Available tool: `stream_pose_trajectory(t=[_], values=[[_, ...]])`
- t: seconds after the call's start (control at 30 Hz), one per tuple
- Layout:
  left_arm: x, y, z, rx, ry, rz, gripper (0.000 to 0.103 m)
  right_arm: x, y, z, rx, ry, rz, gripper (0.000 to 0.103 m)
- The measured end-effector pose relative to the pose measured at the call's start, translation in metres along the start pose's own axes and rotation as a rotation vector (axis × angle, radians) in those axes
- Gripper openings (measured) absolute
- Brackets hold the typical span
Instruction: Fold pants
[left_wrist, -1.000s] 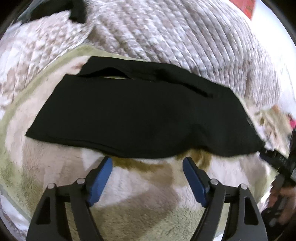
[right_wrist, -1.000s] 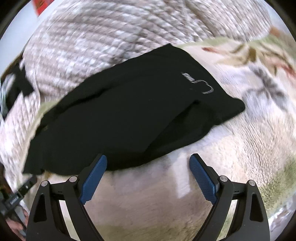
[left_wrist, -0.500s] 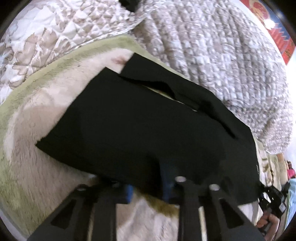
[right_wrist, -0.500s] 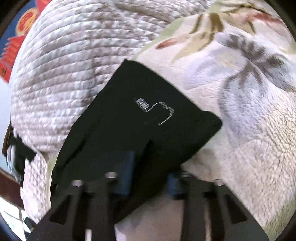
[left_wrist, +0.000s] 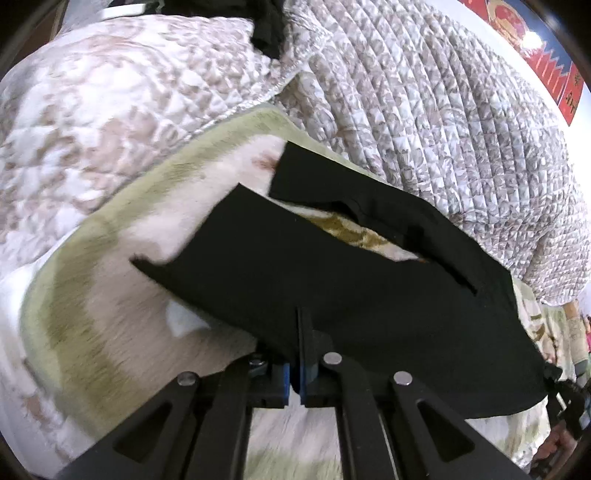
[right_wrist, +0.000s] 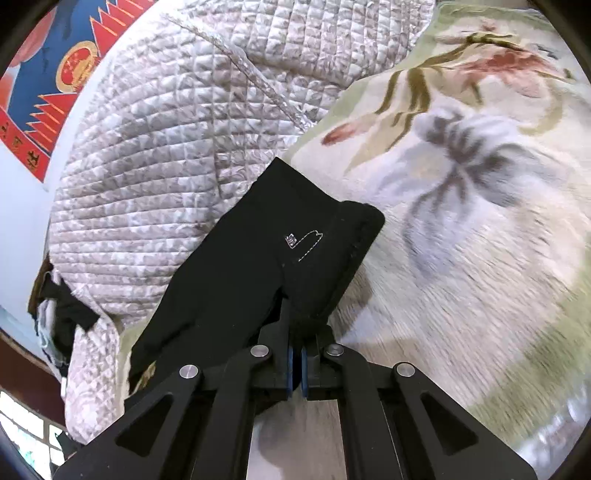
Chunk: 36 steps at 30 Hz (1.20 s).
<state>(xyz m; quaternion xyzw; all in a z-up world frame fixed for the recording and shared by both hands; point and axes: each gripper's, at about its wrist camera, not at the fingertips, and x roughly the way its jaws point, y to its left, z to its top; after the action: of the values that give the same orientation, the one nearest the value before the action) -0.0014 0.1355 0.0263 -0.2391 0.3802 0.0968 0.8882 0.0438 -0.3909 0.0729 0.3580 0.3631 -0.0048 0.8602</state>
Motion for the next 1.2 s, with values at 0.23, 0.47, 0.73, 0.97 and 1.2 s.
stream_pose_trajectory(t=[0.23,0.47,0.73,0.97,1.2], values=[[-0.020,0.016,-0.049,0.006,0.062,-0.007,0.004,-0.040,-0.031,-0.040,0.053,0.036,-0.065,0.001],[-0.027,0.018,-0.048,0.011,0.047,-0.019,0.009,-0.024,-0.046,-0.052,0.091,0.111,-0.111,0.007],[-0.037,0.045,-0.042,-0.065,0.008,0.063,0.006,-0.029,-0.045,-0.052,0.097,0.107,-0.120,0.010],[-0.058,0.051,-0.032,-0.076,-0.049,0.161,0.005,-0.045,-0.047,-0.049,0.123,0.069,-0.180,0.019],[-0.068,0.061,-0.027,-0.088,-0.069,0.214,0.007,-0.068,-0.060,-0.048,0.208,-0.064,-0.337,0.027]])
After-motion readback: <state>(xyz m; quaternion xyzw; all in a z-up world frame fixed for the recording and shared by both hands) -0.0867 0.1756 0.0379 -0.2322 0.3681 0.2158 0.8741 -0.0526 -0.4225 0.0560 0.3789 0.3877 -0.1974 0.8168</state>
